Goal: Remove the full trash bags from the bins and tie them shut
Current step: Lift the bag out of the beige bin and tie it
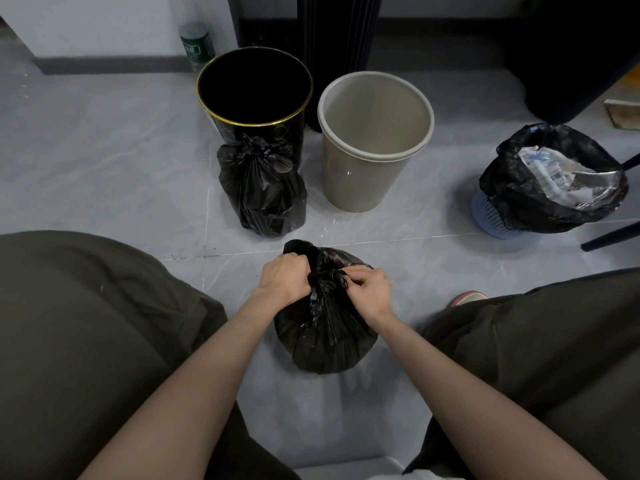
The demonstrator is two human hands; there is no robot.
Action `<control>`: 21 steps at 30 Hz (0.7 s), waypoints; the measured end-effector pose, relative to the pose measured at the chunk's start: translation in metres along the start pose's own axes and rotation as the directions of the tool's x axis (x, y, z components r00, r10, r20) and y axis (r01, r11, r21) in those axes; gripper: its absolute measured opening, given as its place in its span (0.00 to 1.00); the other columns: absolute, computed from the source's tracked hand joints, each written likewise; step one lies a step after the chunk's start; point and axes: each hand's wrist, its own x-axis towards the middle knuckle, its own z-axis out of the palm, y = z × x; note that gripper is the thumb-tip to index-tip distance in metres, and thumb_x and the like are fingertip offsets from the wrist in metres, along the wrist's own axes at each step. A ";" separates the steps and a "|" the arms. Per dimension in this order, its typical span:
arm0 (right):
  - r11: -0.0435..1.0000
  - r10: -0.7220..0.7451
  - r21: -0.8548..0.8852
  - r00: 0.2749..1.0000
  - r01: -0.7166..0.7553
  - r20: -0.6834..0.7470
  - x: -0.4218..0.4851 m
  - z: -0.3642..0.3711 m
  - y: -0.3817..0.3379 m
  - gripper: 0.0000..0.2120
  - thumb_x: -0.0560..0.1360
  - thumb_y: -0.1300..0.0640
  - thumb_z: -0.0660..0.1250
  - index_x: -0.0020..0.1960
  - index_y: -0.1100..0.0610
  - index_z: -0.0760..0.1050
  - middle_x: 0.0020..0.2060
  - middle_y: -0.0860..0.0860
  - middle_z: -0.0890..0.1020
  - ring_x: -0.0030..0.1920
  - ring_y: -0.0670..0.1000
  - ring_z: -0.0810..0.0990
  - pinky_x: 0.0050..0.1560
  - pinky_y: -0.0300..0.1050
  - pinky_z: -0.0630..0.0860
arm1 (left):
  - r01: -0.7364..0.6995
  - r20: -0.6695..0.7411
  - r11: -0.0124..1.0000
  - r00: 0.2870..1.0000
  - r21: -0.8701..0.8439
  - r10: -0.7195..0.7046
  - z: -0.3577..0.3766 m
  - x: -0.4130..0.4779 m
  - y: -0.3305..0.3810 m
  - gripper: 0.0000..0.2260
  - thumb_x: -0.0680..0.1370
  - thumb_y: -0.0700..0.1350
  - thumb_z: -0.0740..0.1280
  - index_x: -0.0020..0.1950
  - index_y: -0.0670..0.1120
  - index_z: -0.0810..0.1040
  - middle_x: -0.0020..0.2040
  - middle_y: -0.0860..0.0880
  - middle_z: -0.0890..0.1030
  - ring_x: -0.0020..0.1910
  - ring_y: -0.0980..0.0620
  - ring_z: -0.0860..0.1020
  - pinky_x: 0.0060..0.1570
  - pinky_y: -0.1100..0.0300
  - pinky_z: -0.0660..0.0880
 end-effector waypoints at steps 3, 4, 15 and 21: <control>0.991 0.126 0.053 0.992 -0.125 -0.017 -0.004 0.000 -0.004 0.06 0.71 0.53 0.69 0.43 0.45 0.85 0.42 0.35 0.82 0.59 0.44 0.76 0.65 0.51 0.68 | 0.013 0.004 0.999 1.000 0.048 -0.013 0.001 -0.001 -0.002 0.11 0.72 0.38 0.62 0.53 0.45 0.76 0.54 0.46 0.77 0.54 0.44 0.76 0.51 0.50 0.75; 0.991 0.129 0.049 0.991 -0.128 -0.020 -0.004 0.000 -0.005 0.06 0.71 0.53 0.69 0.43 0.45 0.85 0.42 0.35 0.81 0.59 0.45 0.77 0.65 0.51 0.68 | 0.011 0.009 0.999 1.000 0.036 -0.011 0.002 -0.001 -0.002 0.11 0.73 0.38 0.62 0.53 0.45 0.76 0.54 0.46 0.77 0.54 0.44 0.76 0.51 0.50 0.75; 0.979 -0.137 -0.133 0.980 0.157 0.142 0.001 -0.013 -0.025 0.10 0.71 0.49 0.64 0.51 0.46 0.81 0.45 0.43 0.82 0.48 0.47 0.77 0.52 0.45 0.75 | 0.070 0.075 0.922 0.996 -0.380 -0.044 0.019 0.006 -0.010 0.05 0.78 0.40 0.60 0.46 0.46 0.74 0.51 0.47 0.79 0.53 0.48 0.76 0.51 0.60 0.69; 0.882 -0.232 -0.375 0.955 0.286 0.185 0.002 -0.015 -0.018 0.07 0.74 0.59 0.67 0.49 0.55 0.83 0.49 0.53 0.82 0.50 0.54 0.80 0.54 0.48 0.76 | 0.035 0.072 0.984 0.997 -0.177 -0.023 0.016 0.003 -0.008 0.05 0.77 0.41 0.59 0.49 0.48 0.73 0.54 0.48 0.75 0.56 0.47 0.74 0.53 0.52 0.72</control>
